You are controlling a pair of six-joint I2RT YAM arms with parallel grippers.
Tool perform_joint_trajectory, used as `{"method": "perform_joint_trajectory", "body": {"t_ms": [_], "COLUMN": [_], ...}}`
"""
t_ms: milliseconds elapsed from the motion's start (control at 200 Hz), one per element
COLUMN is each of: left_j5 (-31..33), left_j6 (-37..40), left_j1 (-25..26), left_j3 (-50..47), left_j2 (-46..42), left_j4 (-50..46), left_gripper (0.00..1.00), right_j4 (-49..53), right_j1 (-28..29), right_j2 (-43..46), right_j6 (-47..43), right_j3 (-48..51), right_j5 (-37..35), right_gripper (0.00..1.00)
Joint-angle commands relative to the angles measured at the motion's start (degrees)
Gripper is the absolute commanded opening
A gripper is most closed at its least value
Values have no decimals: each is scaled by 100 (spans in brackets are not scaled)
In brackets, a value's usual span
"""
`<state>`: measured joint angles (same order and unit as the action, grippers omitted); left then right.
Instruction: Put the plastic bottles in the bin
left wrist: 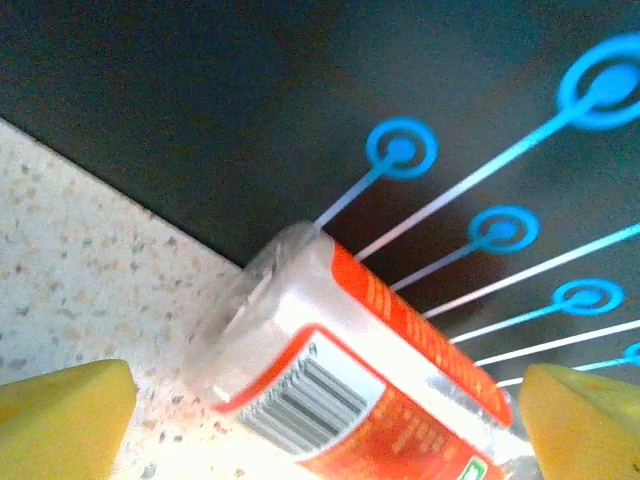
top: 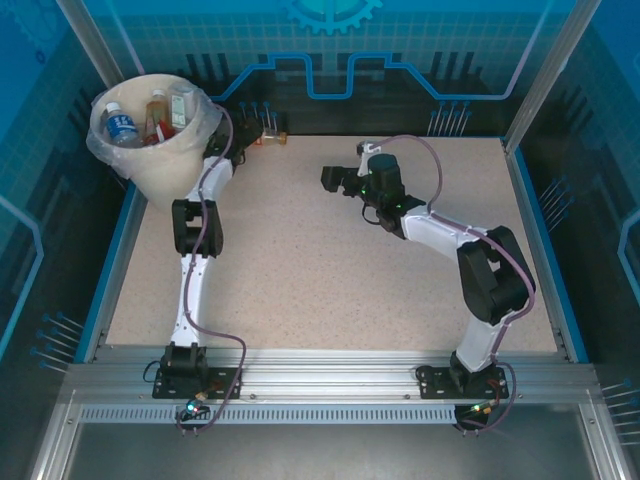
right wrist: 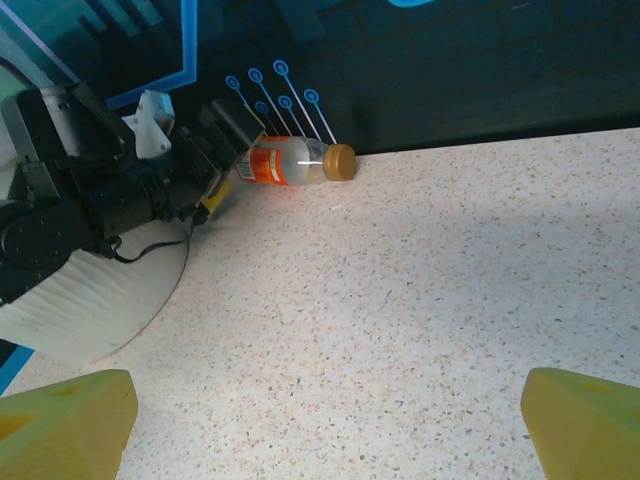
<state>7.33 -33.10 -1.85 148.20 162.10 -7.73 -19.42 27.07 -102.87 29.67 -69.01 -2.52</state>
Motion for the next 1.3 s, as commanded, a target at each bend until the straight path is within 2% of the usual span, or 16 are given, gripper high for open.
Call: {"method": "perform_joint_trajectory", "body": {"t_ms": [0, 250, 470, 645, 805, 1035, 1140, 1296], "left_j5": [-374, -1230, -1953, -2474, -2984, -3516, -3724, -3767], "left_j6": [-92, -410, -698, -287, 149, 617, 901, 845], "left_j1": [-321, -325, -190, 20, 286, 873, 1200, 1514], "left_j3": [654, 1182, 1031, 479, 349, -1348, -1708, -2642], "left_j2": [315, 1034, 1078, 609, 302, -827, -1136, -1650], "left_j4": [180, 1129, 1363, 1434, 1188, 1645, 1456, 1849], "left_gripper": [99, 99, 99, 97, 92, 90, 90, 89], "right_j4": [17, 118, 193, 156, -53, 152, 362, 1102], "right_j1": [69, 57, 36, -101, -377, -792, -1034, -1201], "right_j2": [-188, -336, -647, -1275, -1782, -2223, -2296, -2341], "right_j6": [-100, -275, -328, -13, 432, 1038, 1658, 2094], "right_j3": [-215, -408, -779, -1272, -1639, -2003, -2104, -2321], "right_j5": [33, -20, 65, 207, 216, 230, 203, 53], "right_gripper": [100, 100, 100, 100, 100, 100, 100, 100]}}
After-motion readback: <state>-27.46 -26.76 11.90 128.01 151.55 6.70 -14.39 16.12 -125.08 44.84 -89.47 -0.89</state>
